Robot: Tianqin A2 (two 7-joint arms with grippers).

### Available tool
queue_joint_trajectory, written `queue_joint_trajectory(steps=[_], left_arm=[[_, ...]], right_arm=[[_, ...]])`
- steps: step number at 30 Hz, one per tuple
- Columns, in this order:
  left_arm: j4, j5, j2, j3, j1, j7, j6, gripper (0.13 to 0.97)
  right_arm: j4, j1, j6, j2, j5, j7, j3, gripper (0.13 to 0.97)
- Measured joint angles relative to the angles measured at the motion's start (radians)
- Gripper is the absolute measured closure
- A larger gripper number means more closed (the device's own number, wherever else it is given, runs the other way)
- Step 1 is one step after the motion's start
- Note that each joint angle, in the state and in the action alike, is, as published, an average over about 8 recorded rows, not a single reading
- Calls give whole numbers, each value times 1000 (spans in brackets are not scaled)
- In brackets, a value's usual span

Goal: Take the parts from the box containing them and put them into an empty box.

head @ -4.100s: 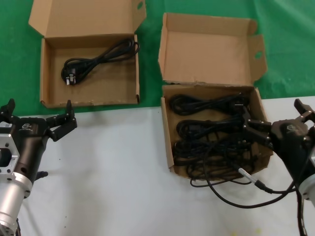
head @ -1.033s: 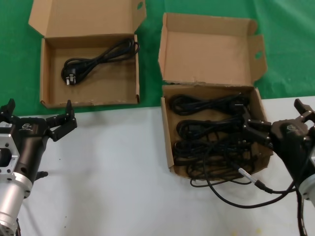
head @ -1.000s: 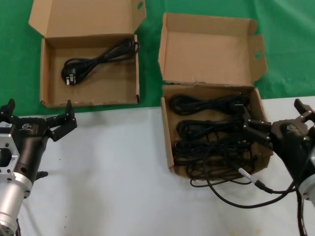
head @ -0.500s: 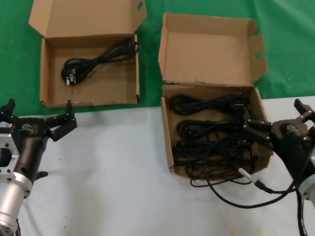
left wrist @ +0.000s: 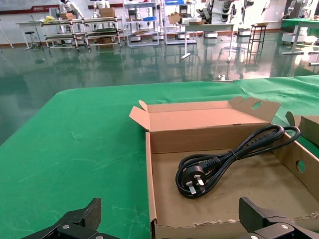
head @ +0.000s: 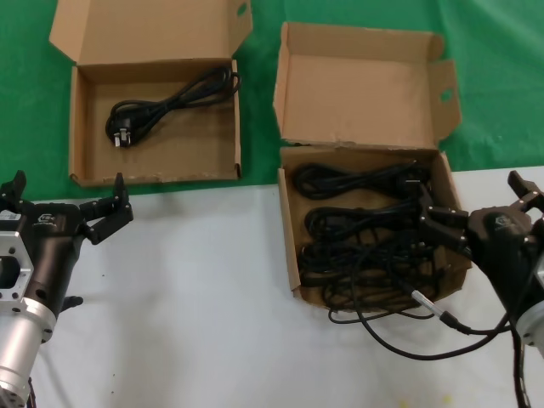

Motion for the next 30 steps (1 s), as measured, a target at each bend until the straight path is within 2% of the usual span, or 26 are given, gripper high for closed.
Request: queue_joint_trajectory(steps=[30], left_arm=[[0,0,0,0,0,0,0,132]], right_arm=[[0,0,0,0,0,0,0,129]])
